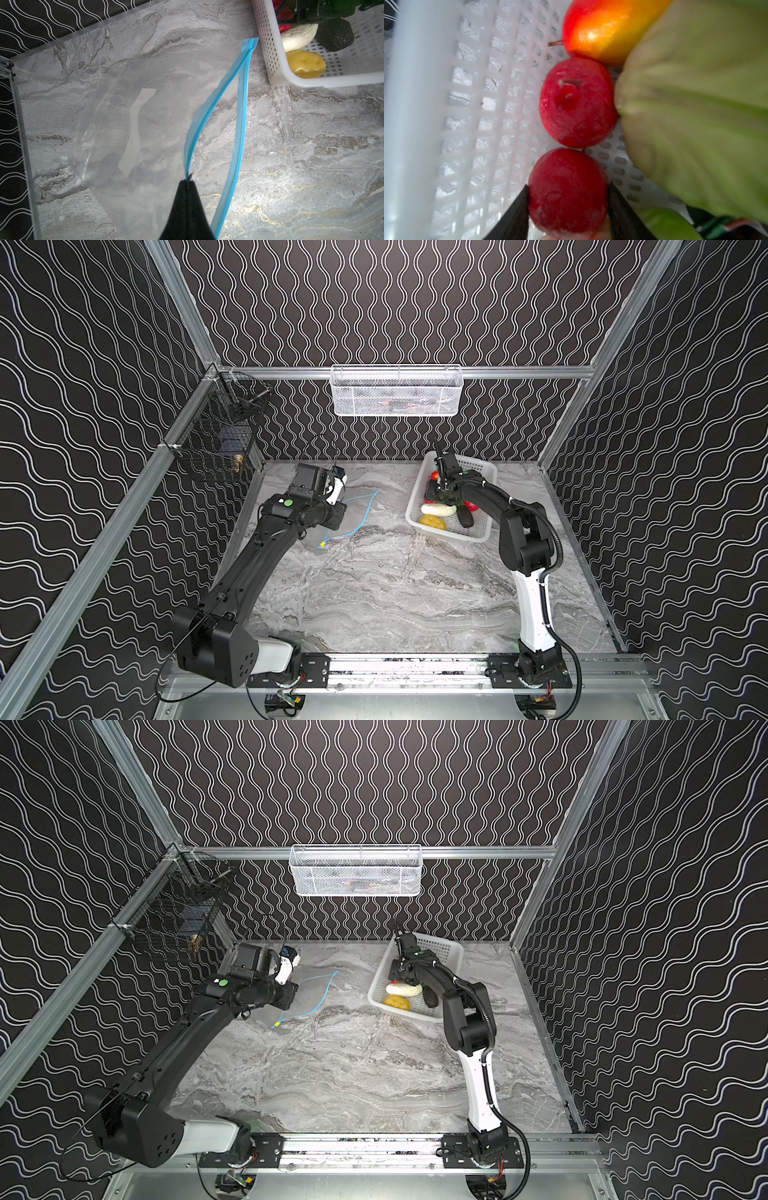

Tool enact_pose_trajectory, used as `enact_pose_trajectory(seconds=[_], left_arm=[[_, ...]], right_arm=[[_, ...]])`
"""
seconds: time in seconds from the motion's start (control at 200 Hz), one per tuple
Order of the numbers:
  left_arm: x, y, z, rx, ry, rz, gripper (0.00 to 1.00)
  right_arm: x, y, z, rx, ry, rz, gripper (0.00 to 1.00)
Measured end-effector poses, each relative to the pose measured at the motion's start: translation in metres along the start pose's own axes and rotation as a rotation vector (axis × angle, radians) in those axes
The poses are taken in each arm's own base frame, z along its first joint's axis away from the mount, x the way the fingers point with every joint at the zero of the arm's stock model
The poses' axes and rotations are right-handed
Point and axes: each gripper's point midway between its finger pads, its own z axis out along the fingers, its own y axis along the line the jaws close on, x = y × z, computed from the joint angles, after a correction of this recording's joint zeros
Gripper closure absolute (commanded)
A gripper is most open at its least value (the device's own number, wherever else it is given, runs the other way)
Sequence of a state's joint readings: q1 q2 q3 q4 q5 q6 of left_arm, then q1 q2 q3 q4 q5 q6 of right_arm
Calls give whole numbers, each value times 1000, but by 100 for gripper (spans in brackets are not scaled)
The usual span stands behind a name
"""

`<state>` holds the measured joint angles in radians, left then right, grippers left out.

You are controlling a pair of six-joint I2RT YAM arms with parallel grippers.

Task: Place the food in the zip-top bag and seal the zipper
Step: 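Close the right gripper on the red apple and lift it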

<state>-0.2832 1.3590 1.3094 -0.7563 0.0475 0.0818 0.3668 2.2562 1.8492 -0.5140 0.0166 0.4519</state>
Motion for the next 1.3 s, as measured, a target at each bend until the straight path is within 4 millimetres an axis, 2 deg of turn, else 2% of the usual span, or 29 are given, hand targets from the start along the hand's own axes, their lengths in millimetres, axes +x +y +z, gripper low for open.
enact_pose_trajectory(seconds=[0.115,0.26,0.686,1.071,1.296], left_arm=[[0,0,0,5,0,-3,100],[0,-1,0,14,-1,-5,100],[1,-3,0,31,0,-13,100],[-4,-1,-1,39,-5,-40,100],[-7,-2,-5,52,-20,-48,100]], right_arm=[[-1,-1,-11,-11,-12,4,64],[-4,0,-24,-34,-45,14,68],[-9,-3,-52,-78,-118,66,69],[1,-10,-65,-109,-145,125,72],[-3,-3,-95,-173,-202,153,73]])
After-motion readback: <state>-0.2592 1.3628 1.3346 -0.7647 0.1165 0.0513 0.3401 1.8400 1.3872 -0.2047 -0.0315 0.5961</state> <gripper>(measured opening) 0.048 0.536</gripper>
